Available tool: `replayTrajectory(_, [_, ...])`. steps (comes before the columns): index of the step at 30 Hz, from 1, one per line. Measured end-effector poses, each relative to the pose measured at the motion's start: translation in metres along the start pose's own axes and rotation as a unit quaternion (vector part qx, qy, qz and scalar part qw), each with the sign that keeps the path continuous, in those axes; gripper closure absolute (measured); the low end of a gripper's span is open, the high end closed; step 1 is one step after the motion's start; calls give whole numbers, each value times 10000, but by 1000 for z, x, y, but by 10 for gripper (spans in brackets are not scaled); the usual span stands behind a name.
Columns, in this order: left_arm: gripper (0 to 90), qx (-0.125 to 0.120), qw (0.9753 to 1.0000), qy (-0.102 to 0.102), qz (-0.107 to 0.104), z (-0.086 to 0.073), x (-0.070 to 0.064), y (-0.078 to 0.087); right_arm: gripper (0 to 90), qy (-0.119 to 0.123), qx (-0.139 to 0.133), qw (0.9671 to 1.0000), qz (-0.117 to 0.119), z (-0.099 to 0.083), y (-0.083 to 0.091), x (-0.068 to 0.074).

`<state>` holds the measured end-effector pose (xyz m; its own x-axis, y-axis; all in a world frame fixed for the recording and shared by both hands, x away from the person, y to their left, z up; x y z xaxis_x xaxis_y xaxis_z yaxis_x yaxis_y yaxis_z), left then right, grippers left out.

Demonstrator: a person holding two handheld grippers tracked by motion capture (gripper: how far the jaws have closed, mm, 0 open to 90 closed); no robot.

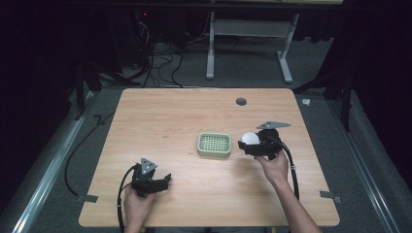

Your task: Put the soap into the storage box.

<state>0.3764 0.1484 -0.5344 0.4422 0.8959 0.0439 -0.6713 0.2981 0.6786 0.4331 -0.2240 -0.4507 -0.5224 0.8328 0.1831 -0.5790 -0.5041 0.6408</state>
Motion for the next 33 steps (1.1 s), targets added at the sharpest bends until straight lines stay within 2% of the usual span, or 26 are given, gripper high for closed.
replayTrajectory(18, [201,10,10000,2,1,0,0,0,239,136,60,9998,163,13,-16,13])
replayTrajectory(25, [201,10,10000,3,1,0,0,0,239,75,127,9996,227,14,-23,14])
replayTrajectory(33, [201,10,10000,1,-2,0,0,0,239,166,150,9994,256,25,-29,21])
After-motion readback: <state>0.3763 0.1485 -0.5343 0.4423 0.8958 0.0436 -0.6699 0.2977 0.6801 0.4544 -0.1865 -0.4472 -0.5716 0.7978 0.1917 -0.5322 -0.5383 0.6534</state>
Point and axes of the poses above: each handheld gripper's, and its own axes: y roughly backward along the jaws, z roughly out of its top, x roughly to its left, the point moved 4 cm from there along -y, roughly forward along the jaws, and after that the axes turned 5 degrees about z, right-handed, at the moved point
